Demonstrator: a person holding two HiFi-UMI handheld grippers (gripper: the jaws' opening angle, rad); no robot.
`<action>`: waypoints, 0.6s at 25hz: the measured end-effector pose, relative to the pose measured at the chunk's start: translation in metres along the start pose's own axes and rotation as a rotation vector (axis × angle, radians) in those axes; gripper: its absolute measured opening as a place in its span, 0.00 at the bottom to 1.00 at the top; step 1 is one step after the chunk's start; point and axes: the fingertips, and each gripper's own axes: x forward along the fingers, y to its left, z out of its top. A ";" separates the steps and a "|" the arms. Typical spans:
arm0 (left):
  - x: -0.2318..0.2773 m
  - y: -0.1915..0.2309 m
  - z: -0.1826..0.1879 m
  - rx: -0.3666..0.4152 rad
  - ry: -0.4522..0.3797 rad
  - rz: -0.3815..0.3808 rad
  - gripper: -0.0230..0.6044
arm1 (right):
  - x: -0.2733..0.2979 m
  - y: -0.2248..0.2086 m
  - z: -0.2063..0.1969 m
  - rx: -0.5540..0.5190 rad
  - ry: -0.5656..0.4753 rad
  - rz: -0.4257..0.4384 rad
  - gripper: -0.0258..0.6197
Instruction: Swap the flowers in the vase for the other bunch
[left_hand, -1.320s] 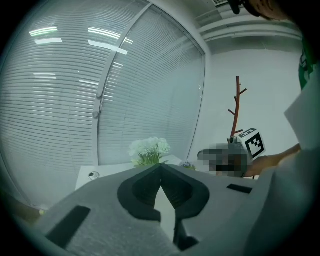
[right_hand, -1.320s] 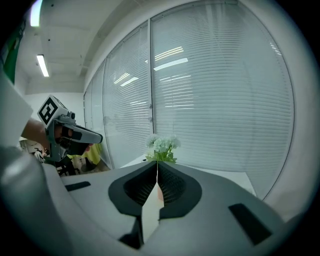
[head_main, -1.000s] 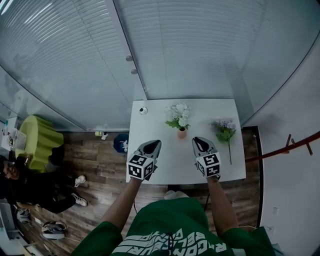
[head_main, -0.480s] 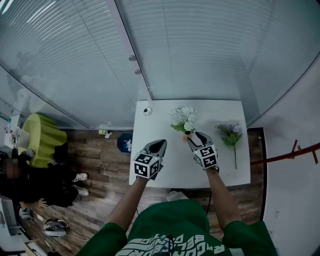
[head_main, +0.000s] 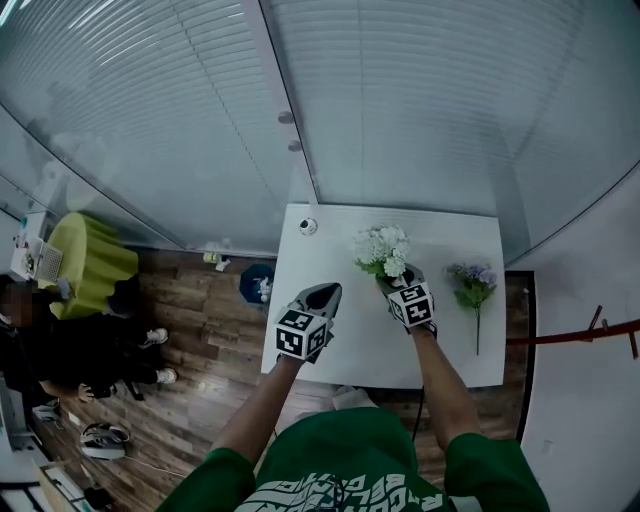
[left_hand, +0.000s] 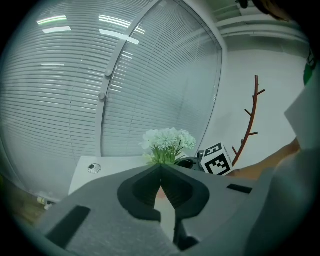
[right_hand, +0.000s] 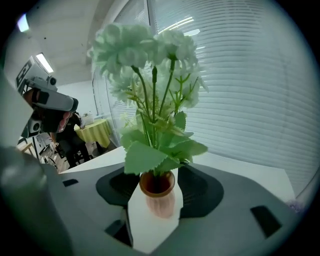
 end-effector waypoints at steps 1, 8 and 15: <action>0.001 0.001 0.000 0.000 0.001 0.000 0.05 | 0.003 0.000 0.003 -0.006 -0.001 0.000 0.38; 0.004 0.010 -0.002 -0.008 -0.002 0.006 0.05 | 0.011 0.000 0.007 -0.048 -0.025 -0.031 0.34; -0.003 0.013 0.003 -0.016 -0.011 0.012 0.05 | 0.006 0.003 0.014 -0.062 -0.035 -0.036 0.18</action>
